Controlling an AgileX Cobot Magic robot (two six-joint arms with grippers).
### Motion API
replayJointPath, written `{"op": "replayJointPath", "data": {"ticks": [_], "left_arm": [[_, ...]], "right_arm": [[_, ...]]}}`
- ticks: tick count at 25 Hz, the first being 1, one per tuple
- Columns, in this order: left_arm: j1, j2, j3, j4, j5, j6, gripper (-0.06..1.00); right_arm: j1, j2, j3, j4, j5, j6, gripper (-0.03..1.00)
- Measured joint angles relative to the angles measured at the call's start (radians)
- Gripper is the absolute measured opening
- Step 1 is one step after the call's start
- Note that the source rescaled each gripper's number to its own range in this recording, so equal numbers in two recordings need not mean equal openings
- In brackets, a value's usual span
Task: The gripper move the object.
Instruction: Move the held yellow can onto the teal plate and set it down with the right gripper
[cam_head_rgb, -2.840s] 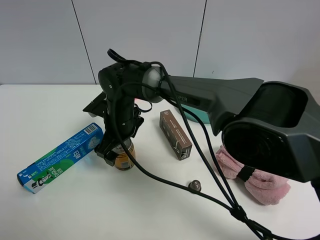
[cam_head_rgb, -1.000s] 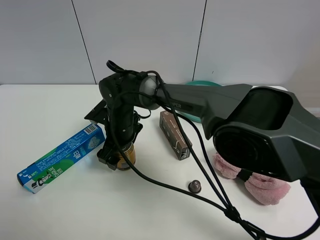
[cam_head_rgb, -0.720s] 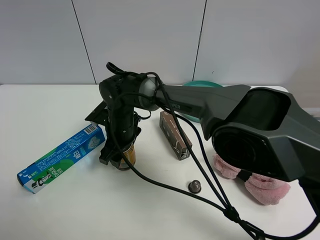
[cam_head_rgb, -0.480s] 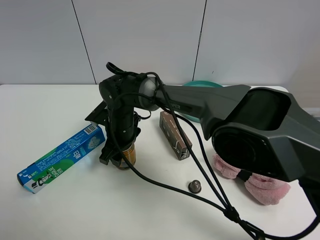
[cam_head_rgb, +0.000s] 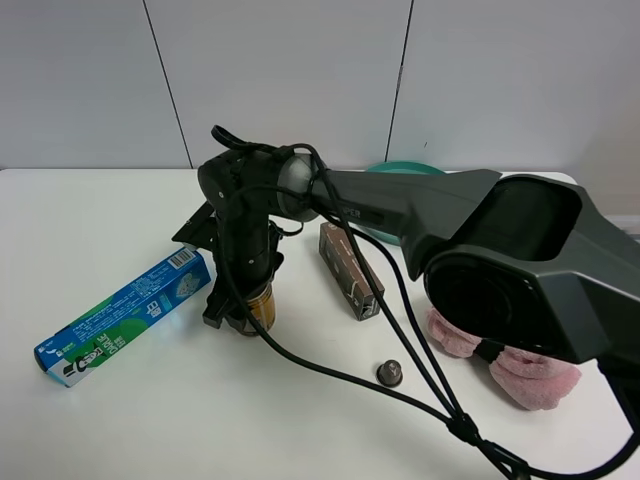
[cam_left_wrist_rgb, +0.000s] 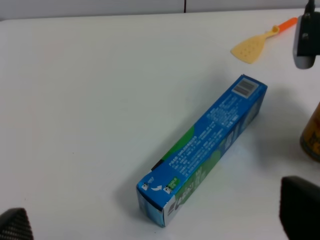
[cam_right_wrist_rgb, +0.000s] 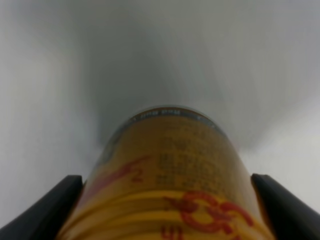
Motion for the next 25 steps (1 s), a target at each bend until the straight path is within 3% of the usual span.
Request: {"op": "replayJointPath", "data": {"ticks": [7, 13, 25], "left_arm": [[0.0, 0.0, 0.0, 0.0, 0.0, 0.0, 1.0], [0.0, 0.0, 0.0, 0.0, 0.0, 0.0, 1.0], [0.0, 0.0, 0.0, 0.0, 0.0, 0.0, 1.0]], "right_arm": [[0.0, -0.028, -0.115, -0.017, 0.107, 0.001, 0.02], [0.0, -0.048, -0.24, -0.013, 0.108, 0.004, 0.02], [-0.049, -0.1, -0.249, -0.025, 0.115, 0.077, 0.02]]}}
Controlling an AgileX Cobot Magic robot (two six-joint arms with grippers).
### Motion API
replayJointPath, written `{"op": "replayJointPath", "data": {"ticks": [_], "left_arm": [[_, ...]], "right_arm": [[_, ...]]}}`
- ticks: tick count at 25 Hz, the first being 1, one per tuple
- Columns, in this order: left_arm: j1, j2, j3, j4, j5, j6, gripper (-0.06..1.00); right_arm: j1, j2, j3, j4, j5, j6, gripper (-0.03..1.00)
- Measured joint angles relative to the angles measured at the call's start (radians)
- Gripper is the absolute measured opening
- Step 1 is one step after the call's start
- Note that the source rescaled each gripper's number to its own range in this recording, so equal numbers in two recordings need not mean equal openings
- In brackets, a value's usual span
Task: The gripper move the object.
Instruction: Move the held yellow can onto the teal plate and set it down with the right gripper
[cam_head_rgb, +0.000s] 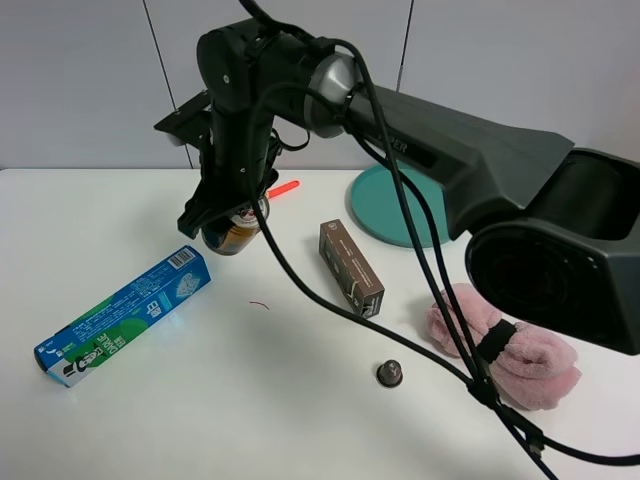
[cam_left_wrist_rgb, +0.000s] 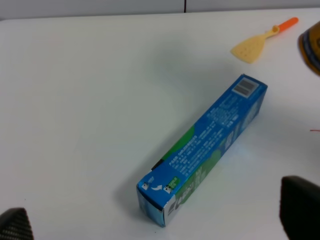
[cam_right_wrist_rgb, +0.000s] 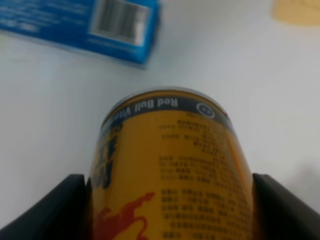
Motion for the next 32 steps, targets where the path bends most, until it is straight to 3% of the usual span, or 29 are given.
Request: {"op": "replayJointPath", "data": {"ticks": [5, 19, 32], "left_arm": [[0.0, 0.0, 0.0, 0.0, 0.0, 0.0, 1.0], [0.0, 0.0, 0.0, 0.0, 0.0, 0.0, 1.0], [0.0, 0.0, 0.0, 0.0, 0.0, 0.0, 1.0]], "right_arm": [[-0.094, -0.01, 0.0, -0.054, 0.0, 0.017, 0.02], [-0.351, -0.029, 0.003, -0.085, 0.0, 0.024, 0.02], [-0.49, -0.193, 0.354, -0.122, -0.005, 0.024, 0.02]]}}
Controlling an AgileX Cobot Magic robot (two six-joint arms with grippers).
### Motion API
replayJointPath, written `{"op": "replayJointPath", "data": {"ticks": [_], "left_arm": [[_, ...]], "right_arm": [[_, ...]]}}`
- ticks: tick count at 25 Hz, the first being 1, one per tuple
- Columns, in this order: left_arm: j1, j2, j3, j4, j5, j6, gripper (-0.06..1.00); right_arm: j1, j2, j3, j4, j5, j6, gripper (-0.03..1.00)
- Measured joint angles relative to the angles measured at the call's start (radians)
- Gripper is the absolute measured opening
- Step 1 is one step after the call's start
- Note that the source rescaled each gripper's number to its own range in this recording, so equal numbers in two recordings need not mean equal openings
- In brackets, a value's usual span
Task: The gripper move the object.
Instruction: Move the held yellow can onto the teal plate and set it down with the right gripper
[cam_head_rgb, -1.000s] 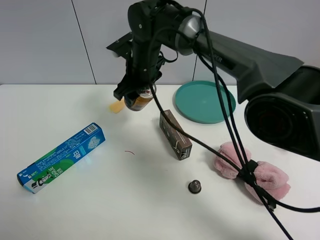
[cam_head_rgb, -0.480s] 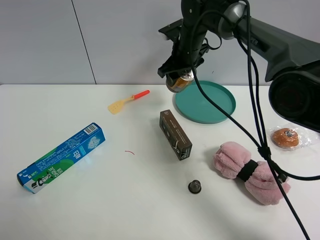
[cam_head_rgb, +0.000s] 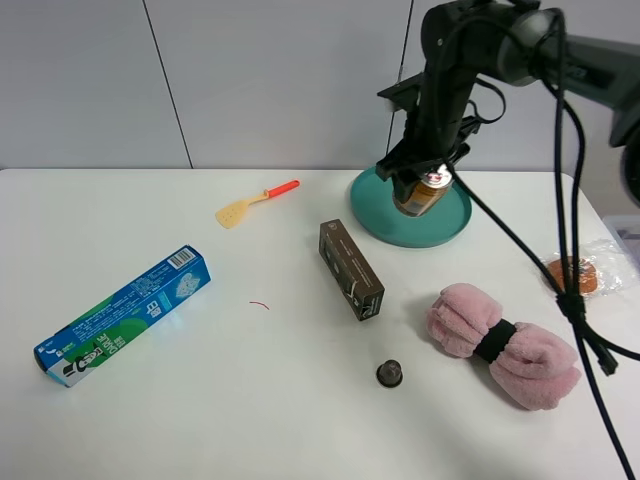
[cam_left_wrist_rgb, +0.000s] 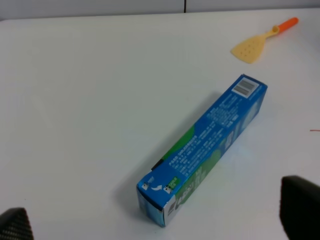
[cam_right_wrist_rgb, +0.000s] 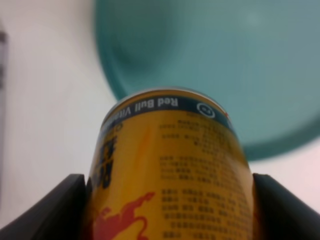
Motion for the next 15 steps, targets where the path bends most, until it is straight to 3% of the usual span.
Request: {"op": "replayJointPath", "data": {"ticks": [7, 15], "left_arm": [[0.0, 0.0, 0.0, 0.0, 0.0, 0.0, 1.0], [0.0, 0.0, 0.0, 0.0, 0.0, 0.0, 1.0]], "right_arm": [[-0.102, -0.117, 0.135, -0.03, 0.003, 0.0, 0.02], [-0.154, -0.117, 0.14, -0.022, 0.0, 0.035, 0.02]]}}
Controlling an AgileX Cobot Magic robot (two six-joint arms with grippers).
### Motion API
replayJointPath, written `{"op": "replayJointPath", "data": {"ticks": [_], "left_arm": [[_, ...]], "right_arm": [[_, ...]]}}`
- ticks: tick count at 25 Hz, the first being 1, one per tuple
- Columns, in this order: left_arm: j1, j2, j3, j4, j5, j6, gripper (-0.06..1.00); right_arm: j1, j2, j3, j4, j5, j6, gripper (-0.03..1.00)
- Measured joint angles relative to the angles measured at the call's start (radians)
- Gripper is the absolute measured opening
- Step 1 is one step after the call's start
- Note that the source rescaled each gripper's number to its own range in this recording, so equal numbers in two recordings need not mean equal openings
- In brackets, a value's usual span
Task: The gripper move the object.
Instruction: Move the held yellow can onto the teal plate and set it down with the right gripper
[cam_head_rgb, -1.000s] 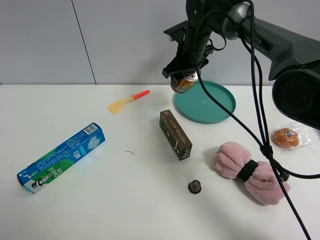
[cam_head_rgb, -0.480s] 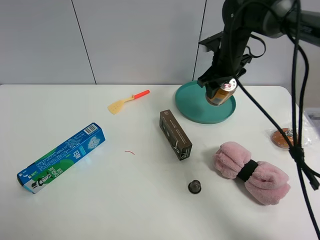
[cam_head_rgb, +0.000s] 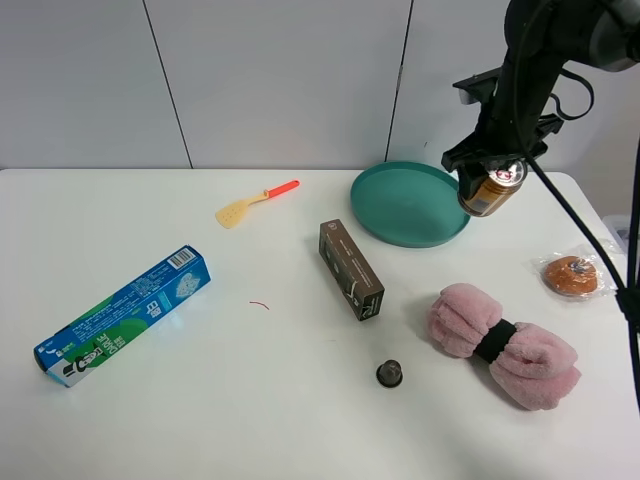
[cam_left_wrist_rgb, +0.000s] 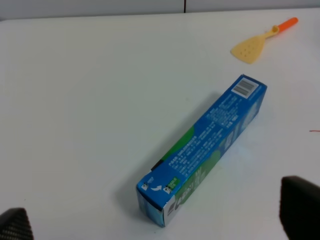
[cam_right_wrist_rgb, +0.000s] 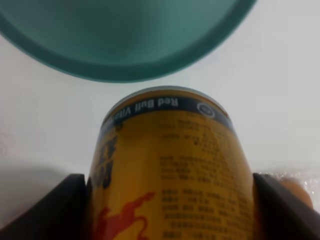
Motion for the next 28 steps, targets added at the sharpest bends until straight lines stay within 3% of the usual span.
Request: {"op": "replayJointPath", "data": {"ticks": [3, 18, 28], "left_arm": [[0.0, 0.0, 0.0, 0.0, 0.0, 0.0, 1.0], [0.0, 0.0, 0.0, 0.0, 0.0, 0.0, 1.0], [0.0, 0.0, 0.0, 0.0, 0.0, 0.0, 1.0]], "right_arm": [[-0.004, 0.0, 0.0, 0.01, -0.012, 0.029, 0.02], [-0.004, 0.146, 0.003, 0.045, -0.246, 0.152, 0.02], [-0.002, 0.209, 0.006, 0.105, -0.3, 0.185, 0.02]]}}
